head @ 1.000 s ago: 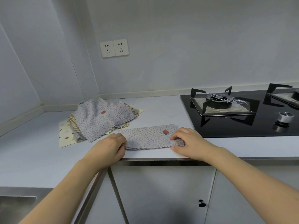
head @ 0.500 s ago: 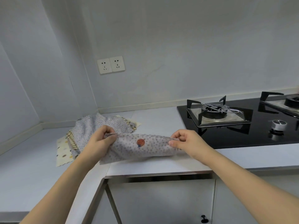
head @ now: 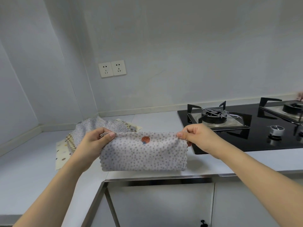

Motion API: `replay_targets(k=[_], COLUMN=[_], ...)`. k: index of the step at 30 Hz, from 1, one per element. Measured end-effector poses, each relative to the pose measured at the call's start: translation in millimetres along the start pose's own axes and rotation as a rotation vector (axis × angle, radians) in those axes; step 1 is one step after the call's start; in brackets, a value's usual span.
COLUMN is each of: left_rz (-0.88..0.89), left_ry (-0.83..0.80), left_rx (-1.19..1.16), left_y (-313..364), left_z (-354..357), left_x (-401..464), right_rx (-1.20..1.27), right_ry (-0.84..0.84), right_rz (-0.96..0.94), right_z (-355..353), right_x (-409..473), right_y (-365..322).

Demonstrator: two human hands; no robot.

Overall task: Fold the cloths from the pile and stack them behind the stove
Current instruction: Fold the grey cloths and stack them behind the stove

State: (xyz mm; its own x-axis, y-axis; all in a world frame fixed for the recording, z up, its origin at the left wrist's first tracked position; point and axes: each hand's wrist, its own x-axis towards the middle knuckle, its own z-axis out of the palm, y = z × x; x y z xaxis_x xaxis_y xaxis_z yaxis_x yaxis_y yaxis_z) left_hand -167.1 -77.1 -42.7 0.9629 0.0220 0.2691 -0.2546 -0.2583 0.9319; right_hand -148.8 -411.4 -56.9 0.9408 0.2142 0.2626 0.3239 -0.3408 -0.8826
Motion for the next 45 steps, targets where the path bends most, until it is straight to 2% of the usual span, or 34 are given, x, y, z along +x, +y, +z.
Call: replay_targets(k=[4, 9, 13, 16, 19, 21, 24, 26, 27, 29, 30, 32, 35, 36, 40, 45], left_rz=[-0.004, 0.024, -0.007, -0.047, -0.109, -0.151, -0.227, -0.225, -0.185, -0.077, -0.052, -0.056, -0.070, -0.074, -0.072, -0.088], left_ry=[-0.049, -0.050, -0.008, -0.012, -0.071, -0.105, -0.064, 0.010, 0.048, 0.089, 0.094, 0.076, 0.037, 0.023, -0.055, -0.213], left_rx=[0.022, -0.020, -0.090, -0.220, -0.370, -0.385, -0.205, 0.063, 0.268, 0.615, 0.674, 0.682, 0.708, 0.714, 0.643, 0.592], left_y=[-4, -9, -17, -20, -23, -28, -41, -56, -63, -73, -74, -75, -77, -77, -79, -77], left_z=[8, 21, 32, 35, 37, 37, 38, 38, 38, 36, 36, 35, 35, 34, 33, 23], left_x=[1, 1, 1, 2, 2, 3, 10, 14, 16, 16, 15, 16, 19, 19, 16, 12], right_rx=[0.236, 0.451, 0.437, 0.224, -0.395, -0.688, -0.905, -0.990, -1.028, -1.127, -1.153, -1.110, -0.994, -0.978, -0.980, -0.993], right_ry=[0.058, 0.167, 0.305, 0.416, 0.460, 0.419, 0.286, 0.181, 0.155, 0.199, 0.231, 0.153, -0.150, -0.202, -0.292, -0.323], right_rz=[0.055, 0.241, 0.298, 0.259, 0.041, -0.087, -0.120, -0.073, -0.029, 0.032, 0.039, 0.062, 0.185, 0.213, 0.258, 0.249], right_z=[4, 16, 29, 37, 37, 34, 40, 54, 62, 81, 91, 112, 136, 138, 123, 108], right_x=[-1, 6, 26, 43, 59, 74, 101, 115, 120, 123, 119, 101, 66, 61, 72, 86], right_y=[8, 16, 19, 17, 17, 18, 25, 34, 38, 39, 36, 30, 38, 42, 51, 62])
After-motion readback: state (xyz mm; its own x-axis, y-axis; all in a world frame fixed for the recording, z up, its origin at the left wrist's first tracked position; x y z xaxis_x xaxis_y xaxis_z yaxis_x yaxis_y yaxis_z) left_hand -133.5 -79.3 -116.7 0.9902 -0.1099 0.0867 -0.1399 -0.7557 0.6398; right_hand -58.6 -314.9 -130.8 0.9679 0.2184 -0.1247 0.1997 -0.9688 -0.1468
